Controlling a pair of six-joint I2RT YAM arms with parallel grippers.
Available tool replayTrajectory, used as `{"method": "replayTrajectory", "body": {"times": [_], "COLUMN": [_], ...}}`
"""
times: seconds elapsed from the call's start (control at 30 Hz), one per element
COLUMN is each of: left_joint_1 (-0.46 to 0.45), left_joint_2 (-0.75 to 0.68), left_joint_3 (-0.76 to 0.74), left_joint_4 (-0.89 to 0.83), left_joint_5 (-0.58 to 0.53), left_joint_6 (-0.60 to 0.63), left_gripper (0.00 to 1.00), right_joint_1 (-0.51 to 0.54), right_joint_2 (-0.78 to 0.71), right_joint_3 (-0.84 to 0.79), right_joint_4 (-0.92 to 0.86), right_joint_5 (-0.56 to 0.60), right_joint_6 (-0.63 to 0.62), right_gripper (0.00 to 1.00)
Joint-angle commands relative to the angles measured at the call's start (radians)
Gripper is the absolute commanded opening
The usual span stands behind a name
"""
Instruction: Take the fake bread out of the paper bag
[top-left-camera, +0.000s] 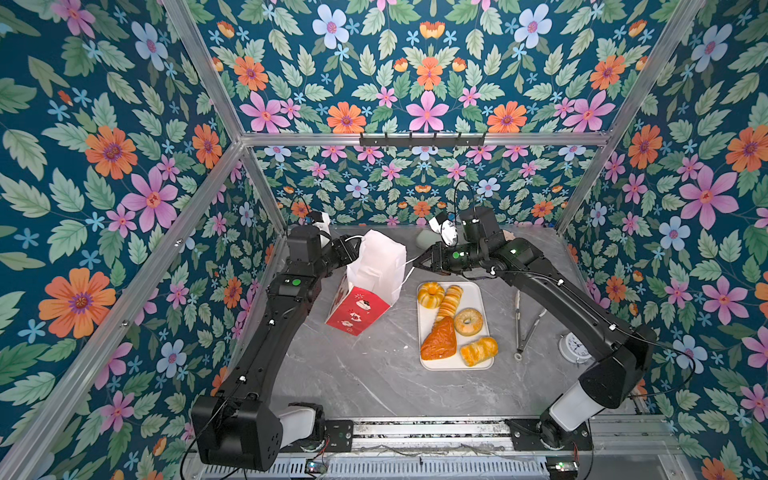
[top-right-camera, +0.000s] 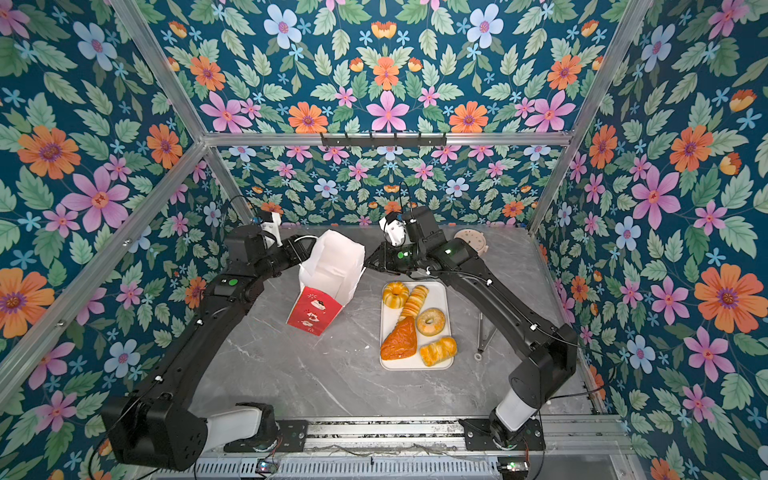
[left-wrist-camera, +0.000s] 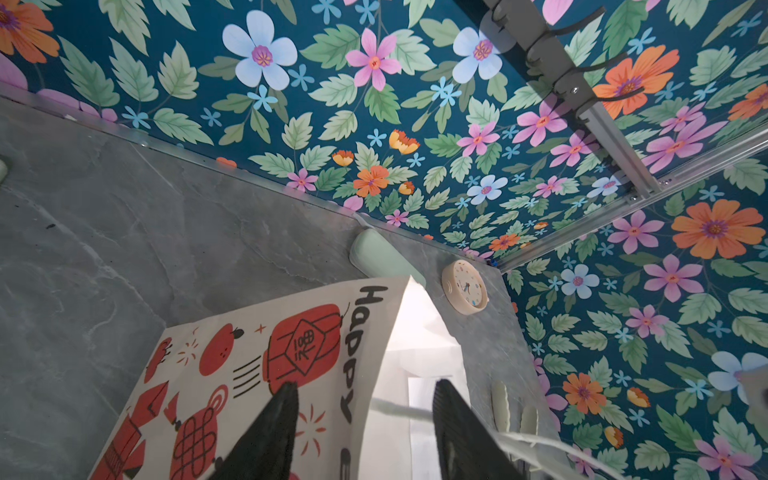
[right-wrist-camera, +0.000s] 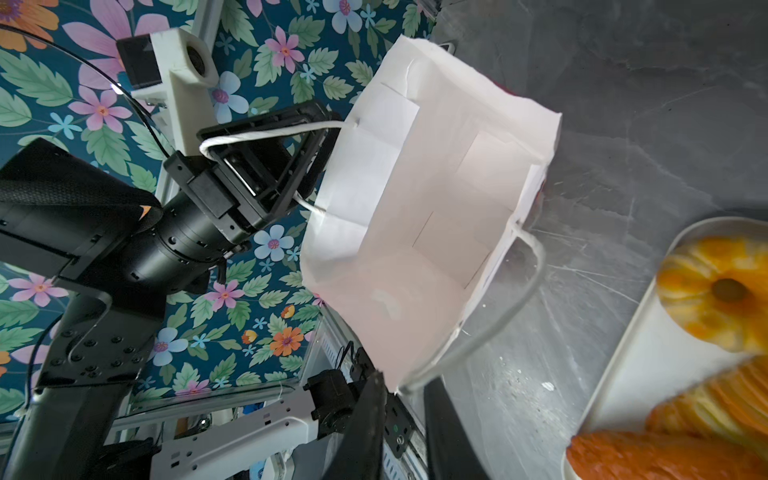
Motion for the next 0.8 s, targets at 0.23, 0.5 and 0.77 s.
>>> {"method": "replayTrajectory", "body": {"times": [0.23, 0.5, 0.77], "left_joint_1": [-0.001, -0.001, -0.001], "left_joint_2": [-0.007, -0.003, -0.006], "left_joint_3": [-0.003, 0.027, 0.019], "left_joint_4": [-0.029, -0.021, -0.018], "left_joint_5": [-0.082, -0.070, -0.078], "left_joint_6": [0.059, 0.060, 0.059], "left_gripper": [0.57, 0.58, 0.58], "right_joint_1": [-0.002, -0.002, -0.002], "right_joint_2": [0.060, 0.078, 0.093], "right_joint_3": [0.106, 0.195, 0.250], "right_joint_4": [-0.045, -0.080, -0.144], "right_joint_5": [0.040, 0.070, 0.083], "right_joint_6": [-0.048, -0.066, -0.104], "right_gripper": [0.18, 0.18, 0.22]}}
